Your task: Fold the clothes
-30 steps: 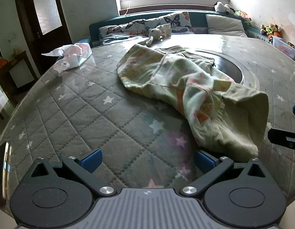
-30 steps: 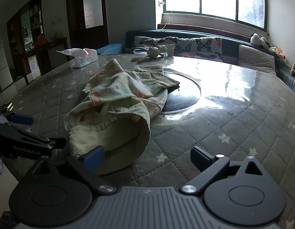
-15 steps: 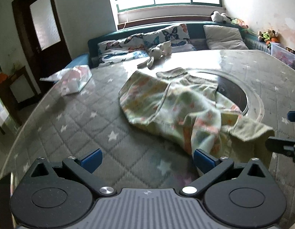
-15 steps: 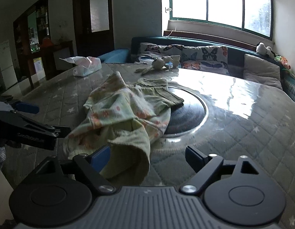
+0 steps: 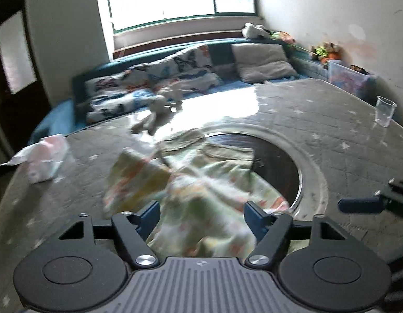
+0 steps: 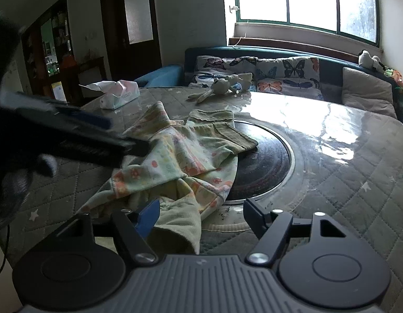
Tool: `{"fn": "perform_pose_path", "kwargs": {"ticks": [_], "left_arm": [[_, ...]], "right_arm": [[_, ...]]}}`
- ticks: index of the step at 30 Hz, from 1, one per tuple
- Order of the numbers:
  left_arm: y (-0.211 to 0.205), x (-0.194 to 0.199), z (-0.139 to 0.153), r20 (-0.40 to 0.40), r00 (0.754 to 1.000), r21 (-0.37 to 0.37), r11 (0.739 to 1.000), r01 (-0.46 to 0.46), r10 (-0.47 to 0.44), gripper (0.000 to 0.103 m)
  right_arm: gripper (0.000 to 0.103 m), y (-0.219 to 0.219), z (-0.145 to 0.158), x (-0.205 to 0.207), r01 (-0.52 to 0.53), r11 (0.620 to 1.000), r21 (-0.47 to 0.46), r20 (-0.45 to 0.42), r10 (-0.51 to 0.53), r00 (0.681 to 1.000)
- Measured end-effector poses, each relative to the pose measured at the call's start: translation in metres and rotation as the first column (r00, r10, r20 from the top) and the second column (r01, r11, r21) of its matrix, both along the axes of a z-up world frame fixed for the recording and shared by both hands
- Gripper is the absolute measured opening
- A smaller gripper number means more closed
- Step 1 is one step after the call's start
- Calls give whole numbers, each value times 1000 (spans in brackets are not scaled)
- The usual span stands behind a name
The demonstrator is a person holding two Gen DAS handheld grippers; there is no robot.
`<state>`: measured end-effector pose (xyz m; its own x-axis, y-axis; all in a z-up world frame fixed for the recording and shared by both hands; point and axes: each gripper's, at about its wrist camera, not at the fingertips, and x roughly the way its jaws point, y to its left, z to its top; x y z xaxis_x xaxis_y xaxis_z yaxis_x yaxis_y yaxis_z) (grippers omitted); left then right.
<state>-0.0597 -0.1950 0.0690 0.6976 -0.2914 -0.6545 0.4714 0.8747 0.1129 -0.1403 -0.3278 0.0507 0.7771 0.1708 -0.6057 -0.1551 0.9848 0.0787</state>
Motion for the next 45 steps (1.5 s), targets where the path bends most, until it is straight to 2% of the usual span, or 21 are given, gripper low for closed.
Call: {"fn": "perform_pose_path", "kwargs": {"ticks": [6, 10, 13, 15, 17, 20, 22, 26, 27, 29, 35, 40, 45], "left_arm": [[-34, 33, -8, -64, 993, -29, 994, 102, -103, 72], [-53, 50, -19, -82, 989, 5, 992, 128, -127, 71], [-67, 63, -27, -96, 985, 29, 989, 147, -144, 58], [-71, 72, -34, -117, 983, 36, 989, 145, -140, 55], [-73, 80, -40, -135, 982, 38, 989, 140, -134, 43], [-76, 91, -48, -161, 979, 45, 990, 132, -123, 33], [-77, 92, -51, -164, 978, 45, 990, 137, -128, 32], [-78, 94, -53, -158, 978, 39, 989, 145, -137, 10], [-77, 94, -53, -153, 979, 37, 989, 140, -133, 8], [-72, 93, -49, -150, 981, 14, 991, 130, -127, 5], [-40, 82, -16, -74, 993, -89, 993, 81, -87, 2], [11, 69, 18, -15, 1000, -182, 983, -5, 2, 2], [73, 51, 44, 29, 993, -247, 963, -104, 114, 2]], "right_arm": [[73, -11, -10, 11, 12, 1000, 12, -33, -11, 999], [73, -19, -14, 15, 15, 999, 30, -44, -14, 999], [73, -26, -18, 20, 25, 998, 49, -54, -22, 998], [73, -30, -21, 23, 33, 998, 60, -62, -29, 998], [73, -34, -22, 25, 36, 997, 65, -66, -31, 997], [73, -37, -24, 28, 40, 997, 71, -71, -35, 997], [73, -37, -25, 30, 41, 997, 73, -74, -35, 997], [73, -38, -25, 31, 47, 996, 72, -79, -41, 996], [73, -38, -24, 31, 50, 996, 70, -78, -44, 996], [73, -38, -23, 31, 55, 996, 65, -76, -50, 996], [73, -38, -19, 29, 70, 996, 51, -66, -67, 996], [73, -34, -12, 27, 72, 997, 31, -45, -70, 997], [73, -30, -5, 26, 71, 997, 18, -25, -71, 997]]}}
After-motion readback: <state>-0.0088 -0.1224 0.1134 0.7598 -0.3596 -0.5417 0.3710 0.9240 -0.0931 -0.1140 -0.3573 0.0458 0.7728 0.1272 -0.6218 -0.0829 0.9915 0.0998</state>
